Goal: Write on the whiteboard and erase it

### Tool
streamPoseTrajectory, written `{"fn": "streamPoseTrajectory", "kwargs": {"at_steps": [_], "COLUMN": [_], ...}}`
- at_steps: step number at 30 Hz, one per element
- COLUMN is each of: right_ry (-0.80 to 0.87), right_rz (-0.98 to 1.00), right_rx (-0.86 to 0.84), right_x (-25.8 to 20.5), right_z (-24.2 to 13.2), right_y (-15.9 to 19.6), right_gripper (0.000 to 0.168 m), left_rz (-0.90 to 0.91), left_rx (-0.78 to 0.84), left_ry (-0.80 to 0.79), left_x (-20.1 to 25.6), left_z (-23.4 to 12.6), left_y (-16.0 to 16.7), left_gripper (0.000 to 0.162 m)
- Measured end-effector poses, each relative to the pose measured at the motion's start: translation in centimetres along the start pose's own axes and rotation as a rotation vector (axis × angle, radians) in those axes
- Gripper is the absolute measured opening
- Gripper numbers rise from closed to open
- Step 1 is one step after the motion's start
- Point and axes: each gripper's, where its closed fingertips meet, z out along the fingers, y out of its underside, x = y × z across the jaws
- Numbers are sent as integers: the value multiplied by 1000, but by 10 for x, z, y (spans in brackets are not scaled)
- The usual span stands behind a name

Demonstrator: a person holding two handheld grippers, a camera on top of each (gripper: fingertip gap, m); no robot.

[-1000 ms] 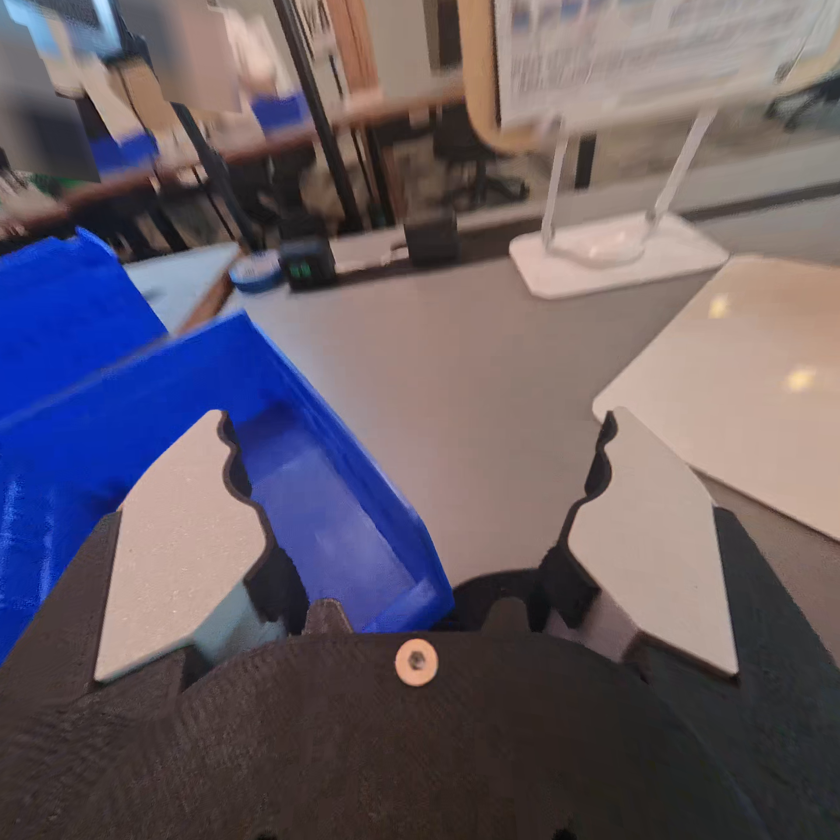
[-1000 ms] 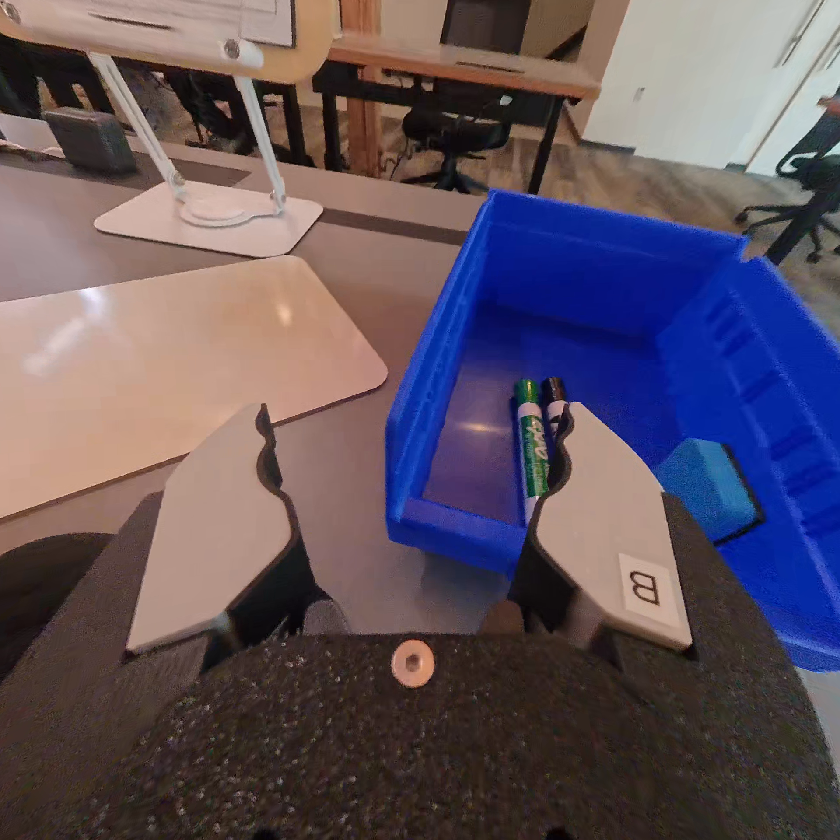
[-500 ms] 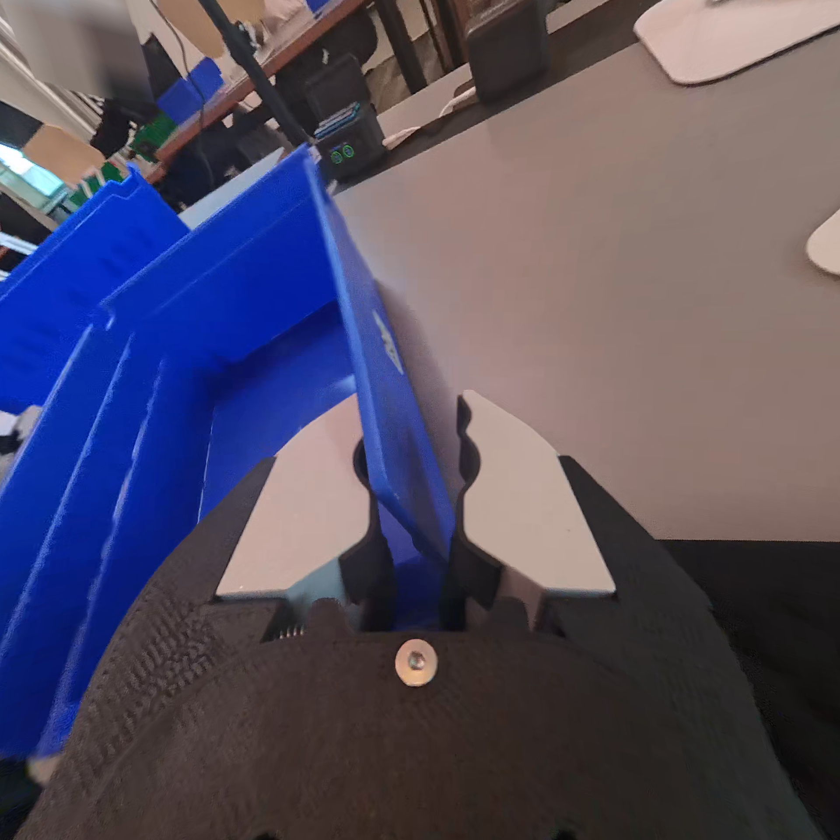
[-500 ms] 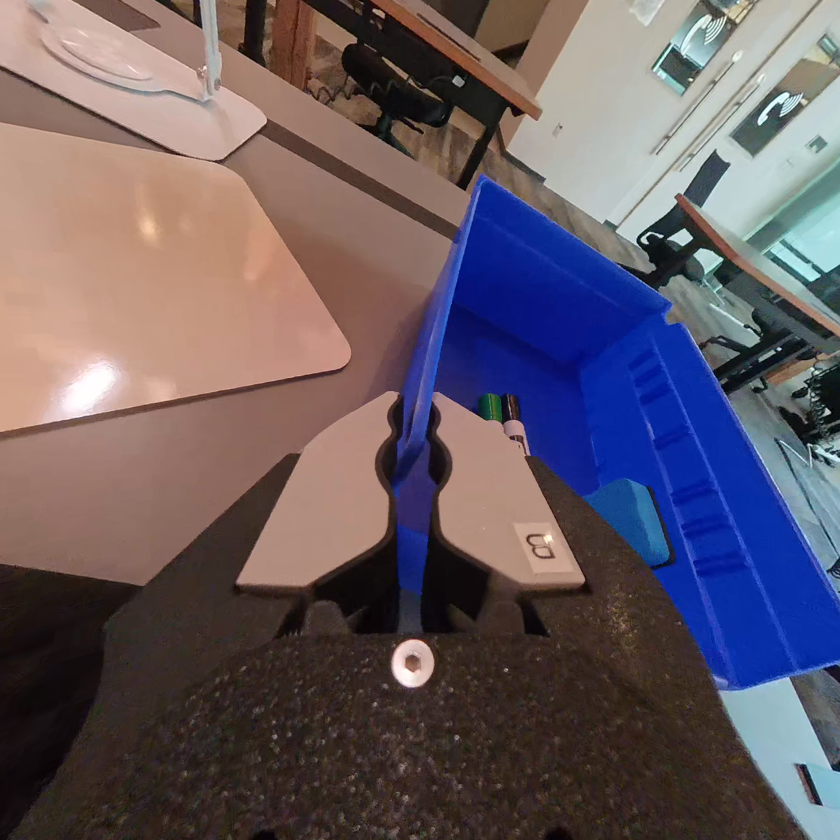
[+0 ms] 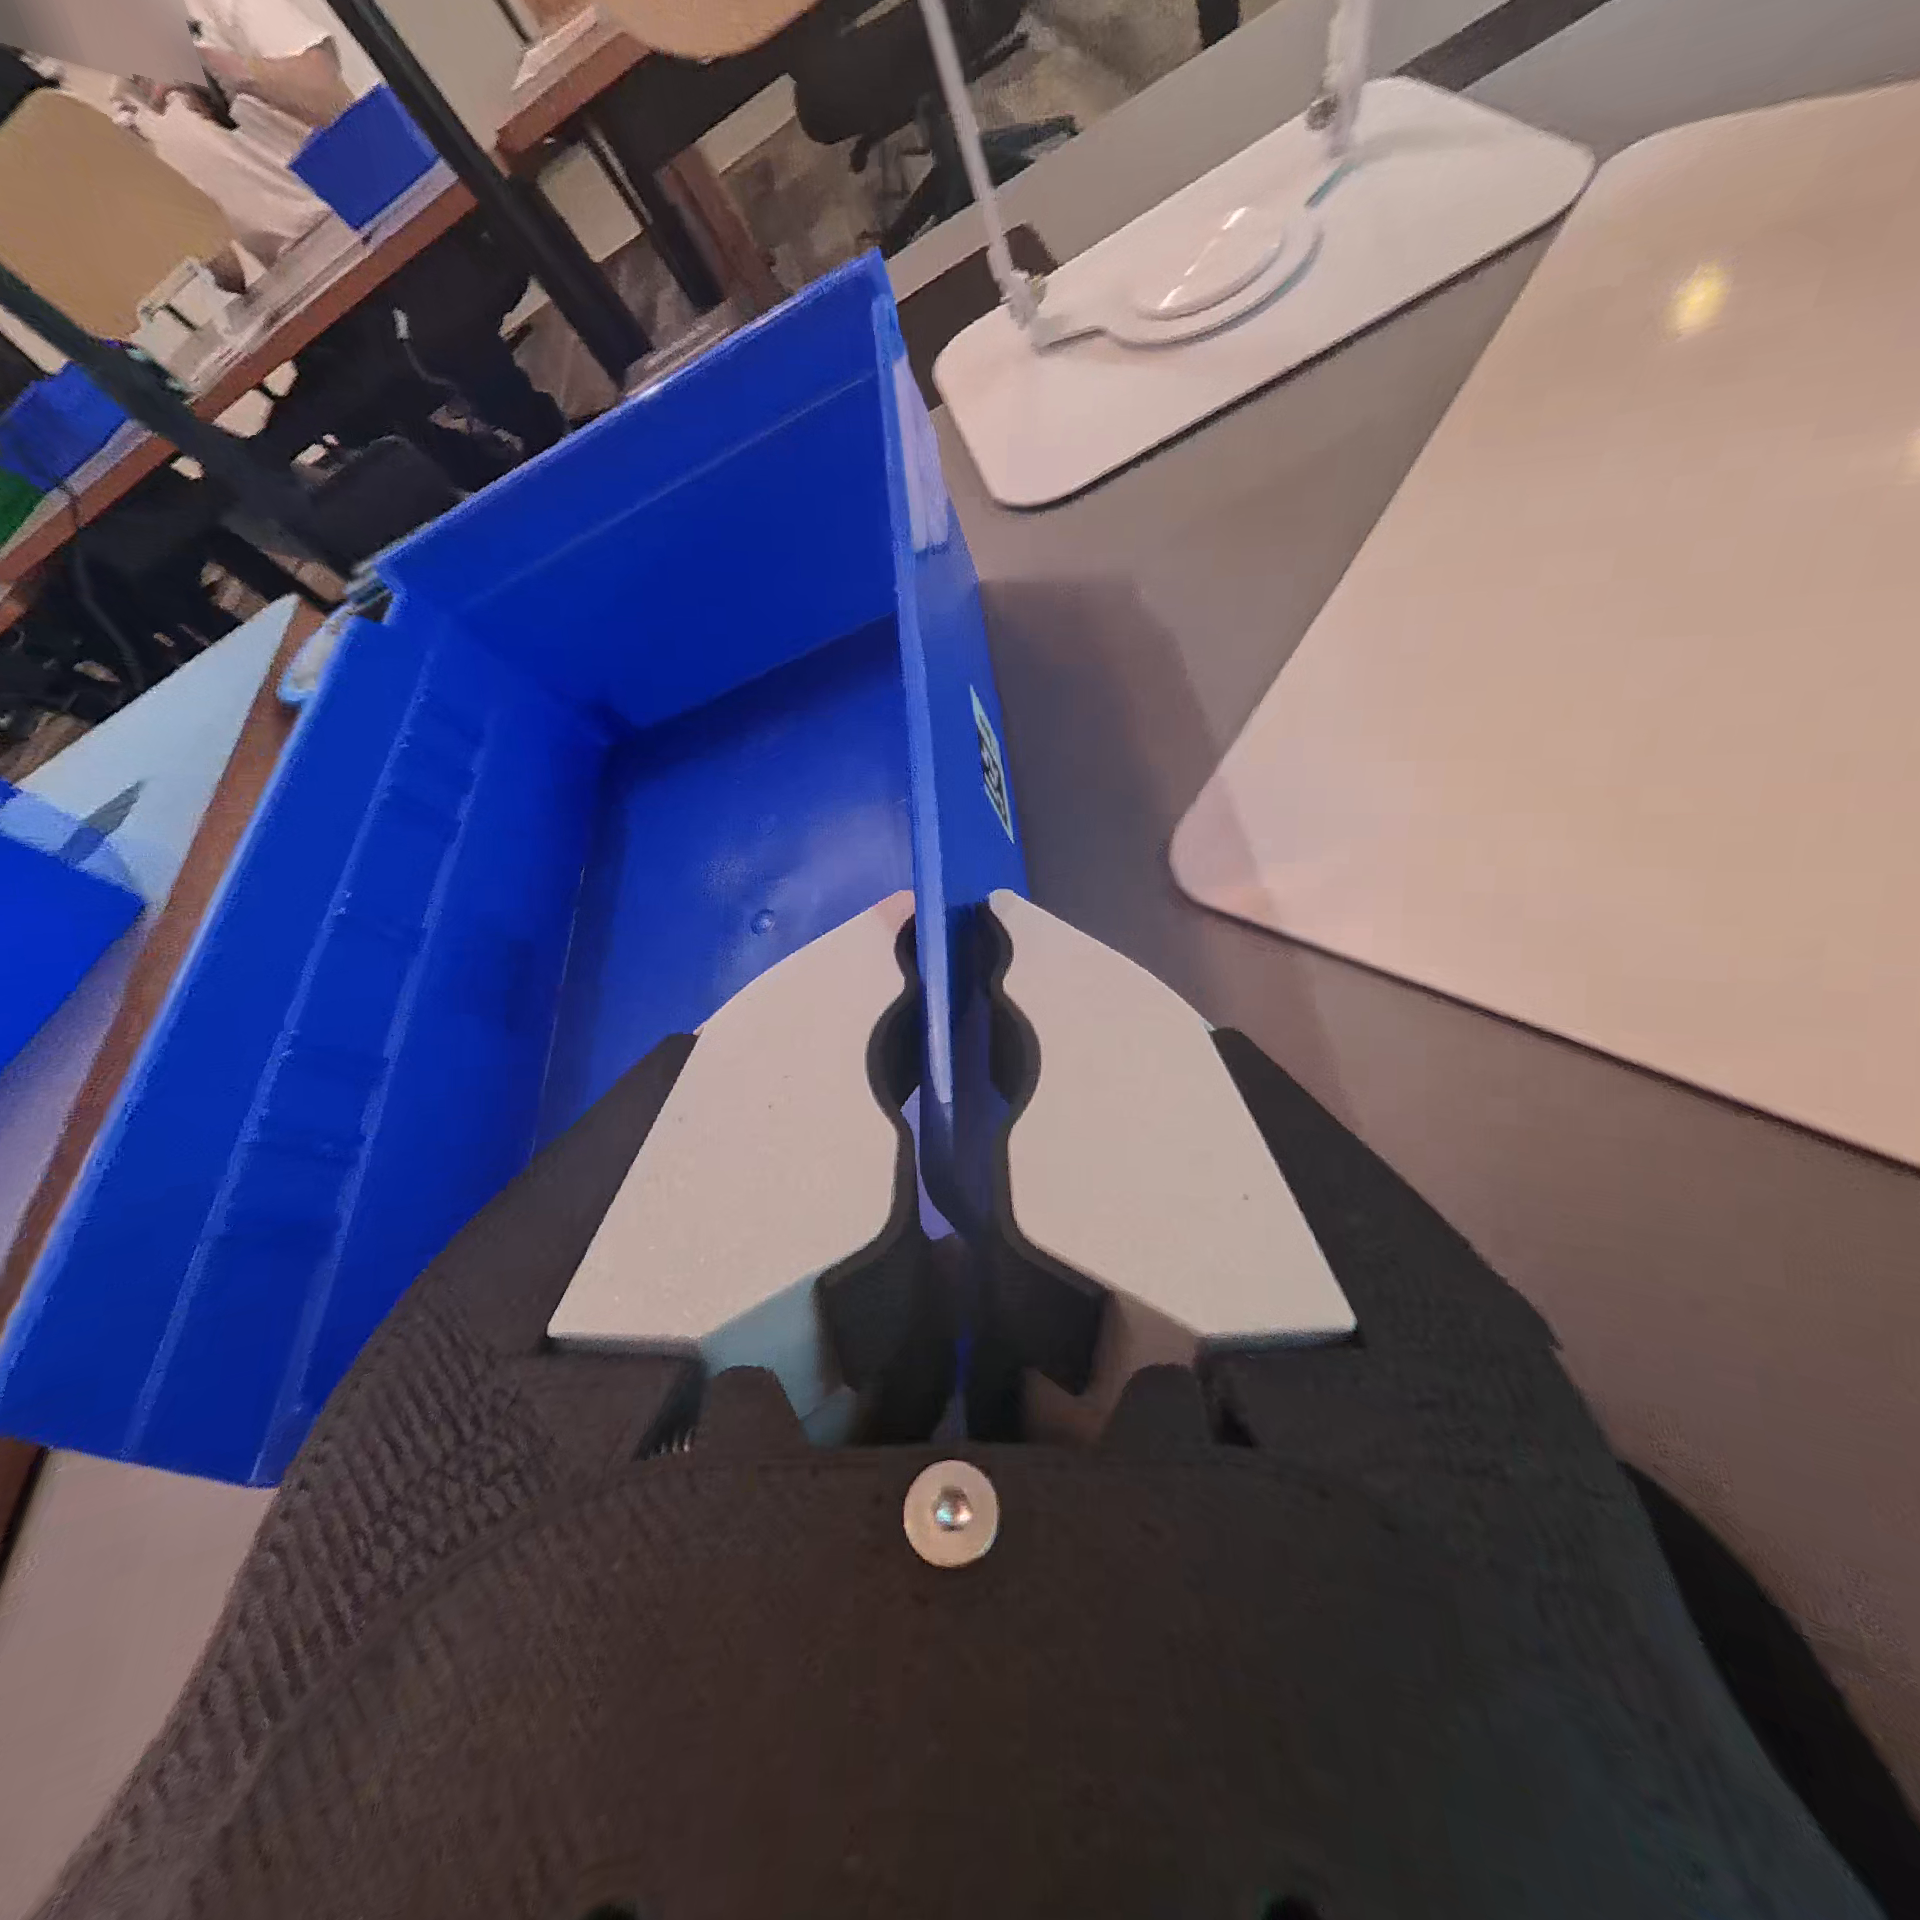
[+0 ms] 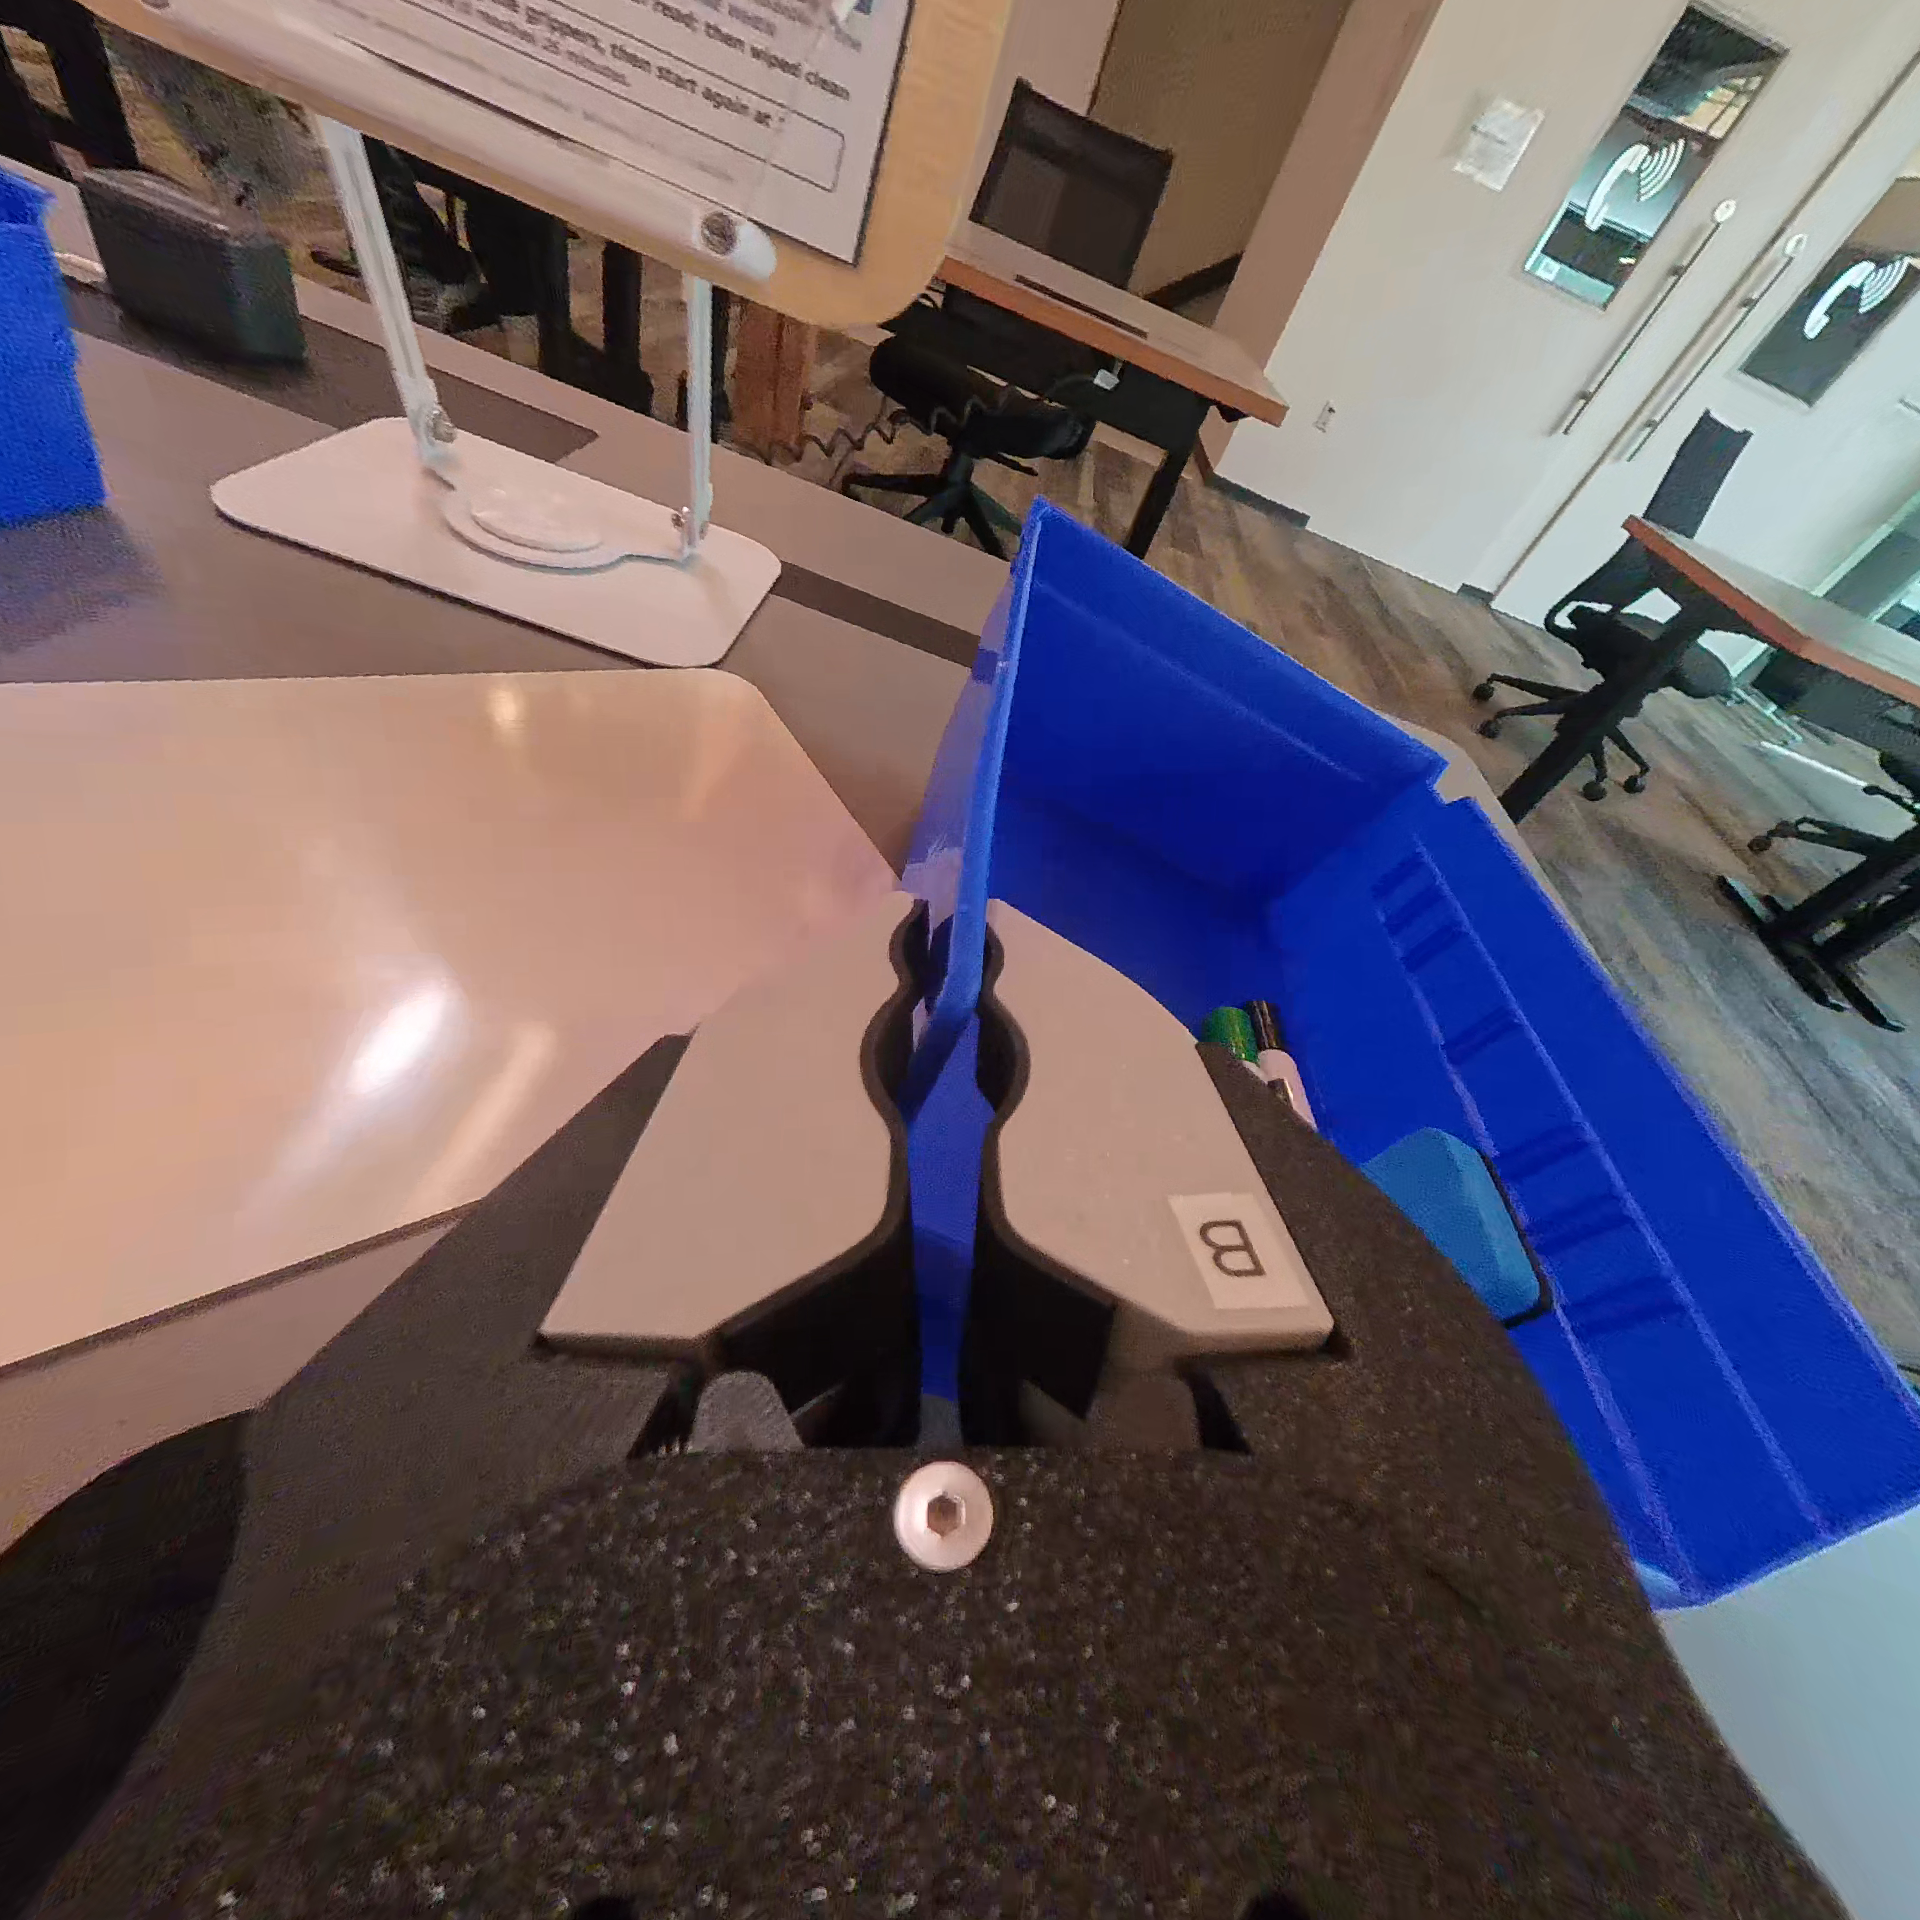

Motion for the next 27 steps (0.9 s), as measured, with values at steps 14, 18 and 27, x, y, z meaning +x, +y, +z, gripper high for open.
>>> {"fn": "streamPoseTrajectory", "kwargs": {"at_steps": [14,18,27], "right_ry": [-213,-340,-193], "right_rz": [-182,-220,169], "right_rx": [25,77,644], "right_x": [-137,-173,-55], "right_z": [4,0,-61], "right_y": [-16,-22,-101], "right_gripper": [9,41,117], "left_rz": [39,26,-217], "left_rx": [47,168,1075], "left_ry": [118,135,376], "left_x": [52,52,97], "left_z": [3,-9,-160], "left_y": [-29,-46,-153], "left_gripper": [13,36,113]}}
